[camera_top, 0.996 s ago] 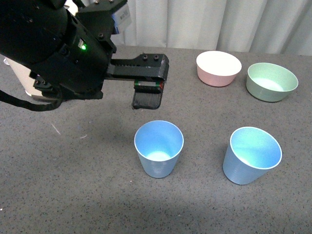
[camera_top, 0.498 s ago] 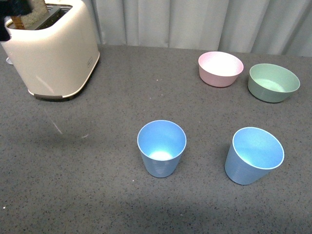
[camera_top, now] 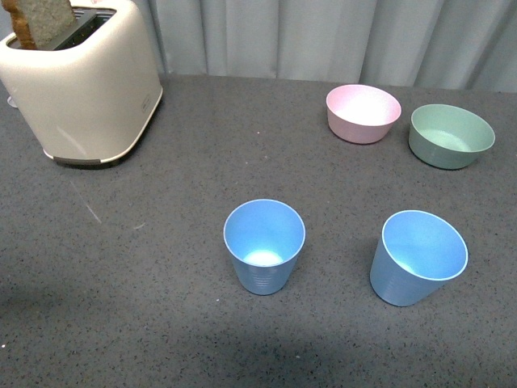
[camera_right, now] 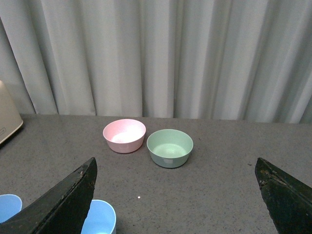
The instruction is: Stack blue cups with both arms
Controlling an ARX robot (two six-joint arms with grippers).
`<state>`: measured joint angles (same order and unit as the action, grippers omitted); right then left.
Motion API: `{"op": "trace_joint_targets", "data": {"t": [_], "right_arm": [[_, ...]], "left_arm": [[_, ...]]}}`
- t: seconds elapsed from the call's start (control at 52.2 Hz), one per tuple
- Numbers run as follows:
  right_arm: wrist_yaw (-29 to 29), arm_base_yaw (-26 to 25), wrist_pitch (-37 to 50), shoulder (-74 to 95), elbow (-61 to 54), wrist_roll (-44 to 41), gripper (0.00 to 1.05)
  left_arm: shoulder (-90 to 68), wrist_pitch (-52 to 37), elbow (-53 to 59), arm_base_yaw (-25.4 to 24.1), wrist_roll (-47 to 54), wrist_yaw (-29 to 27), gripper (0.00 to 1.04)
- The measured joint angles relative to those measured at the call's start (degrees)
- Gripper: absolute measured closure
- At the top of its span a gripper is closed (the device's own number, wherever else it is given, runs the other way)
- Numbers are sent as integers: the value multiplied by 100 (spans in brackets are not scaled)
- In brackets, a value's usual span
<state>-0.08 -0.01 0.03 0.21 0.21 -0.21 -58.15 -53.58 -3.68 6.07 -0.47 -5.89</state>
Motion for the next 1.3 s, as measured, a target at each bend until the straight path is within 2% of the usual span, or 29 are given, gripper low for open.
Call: {"op": "trace_joint_targets", "data": {"t": [0.115,0.172,0.287,0.67,1.302], "right_arm": [[0,0,0,0,0,0,10],[0,0,0,0,0,0,10],[-2,0,0,0,0,0,10],[-2,0,0,2,0,0,10],[0,0,0,2,0,0,10]], "left_arm": [[483,363,109,-98,2,122,101],[732,568,155,-332,4,470,101],[1342,1073,251,-590,4,549,101],[2933,2503,267,-592,7,586,101],[4437,3954,269,-592,7,588,101]]}}
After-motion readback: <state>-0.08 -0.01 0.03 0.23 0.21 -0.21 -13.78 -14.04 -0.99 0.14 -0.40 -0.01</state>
